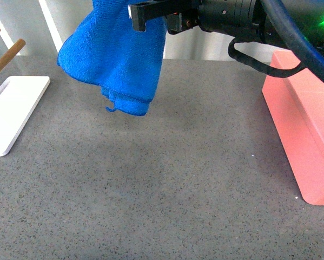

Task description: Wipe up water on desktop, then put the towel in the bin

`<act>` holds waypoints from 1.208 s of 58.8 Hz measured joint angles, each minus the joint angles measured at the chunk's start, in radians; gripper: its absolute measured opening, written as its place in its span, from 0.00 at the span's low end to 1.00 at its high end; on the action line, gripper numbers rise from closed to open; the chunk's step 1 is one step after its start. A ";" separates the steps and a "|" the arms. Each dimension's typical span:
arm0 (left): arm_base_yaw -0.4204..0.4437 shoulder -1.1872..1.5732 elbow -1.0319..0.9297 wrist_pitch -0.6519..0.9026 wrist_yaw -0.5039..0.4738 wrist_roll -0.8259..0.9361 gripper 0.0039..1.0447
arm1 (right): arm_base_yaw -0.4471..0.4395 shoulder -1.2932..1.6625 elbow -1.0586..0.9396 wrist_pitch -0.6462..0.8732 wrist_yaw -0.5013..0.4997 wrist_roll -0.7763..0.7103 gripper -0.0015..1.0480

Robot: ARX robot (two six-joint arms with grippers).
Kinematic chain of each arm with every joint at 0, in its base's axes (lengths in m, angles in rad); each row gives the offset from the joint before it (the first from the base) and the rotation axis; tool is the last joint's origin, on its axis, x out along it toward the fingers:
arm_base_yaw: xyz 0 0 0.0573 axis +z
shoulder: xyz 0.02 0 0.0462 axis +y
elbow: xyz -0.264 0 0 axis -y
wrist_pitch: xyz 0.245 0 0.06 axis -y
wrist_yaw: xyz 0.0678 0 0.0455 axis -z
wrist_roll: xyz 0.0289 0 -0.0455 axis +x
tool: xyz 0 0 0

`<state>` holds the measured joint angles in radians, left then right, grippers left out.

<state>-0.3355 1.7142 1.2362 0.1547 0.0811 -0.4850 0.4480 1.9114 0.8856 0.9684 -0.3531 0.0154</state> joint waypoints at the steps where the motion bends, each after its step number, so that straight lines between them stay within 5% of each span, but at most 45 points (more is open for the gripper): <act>1: 0.000 0.000 0.000 0.000 0.000 -0.002 0.04 | -0.002 0.000 0.000 0.004 0.001 0.003 0.03; 25: 0.008 -0.002 -0.002 0.000 -0.001 -0.014 0.04 | -0.031 -0.067 -0.001 0.026 0.000 0.032 0.03; 39: 0.066 -0.002 -0.011 0.000 0.018 -0.012 0.40 | -0.085 -0.127 -0.001 -0.035 -0.016 0.107 0.03; 45: 0.170 -0.002 -0.034 -0.002 0.032 0.025 0.66 | -0.116 -0.160 -0.001 -0.068 -0.015 0.140 0.03; 55: 0.286 -0.008 -0.126 0.063 0.102 0.129 0.94 | -0.142 -0.205 -0.002 -0.142 0.017 0.145 0.03; 71: 0.357 -0.138 -0.394 0.098 0.236 0.326 0.94 | -0.173 -0.249 -0.050 -0.201 0.037 0.110 0.03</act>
<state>0.0219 1.5764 0.8425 0.2527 0.3168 -0.1593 0.2752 1.6619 0.8356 0.7673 -0.3161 0.1253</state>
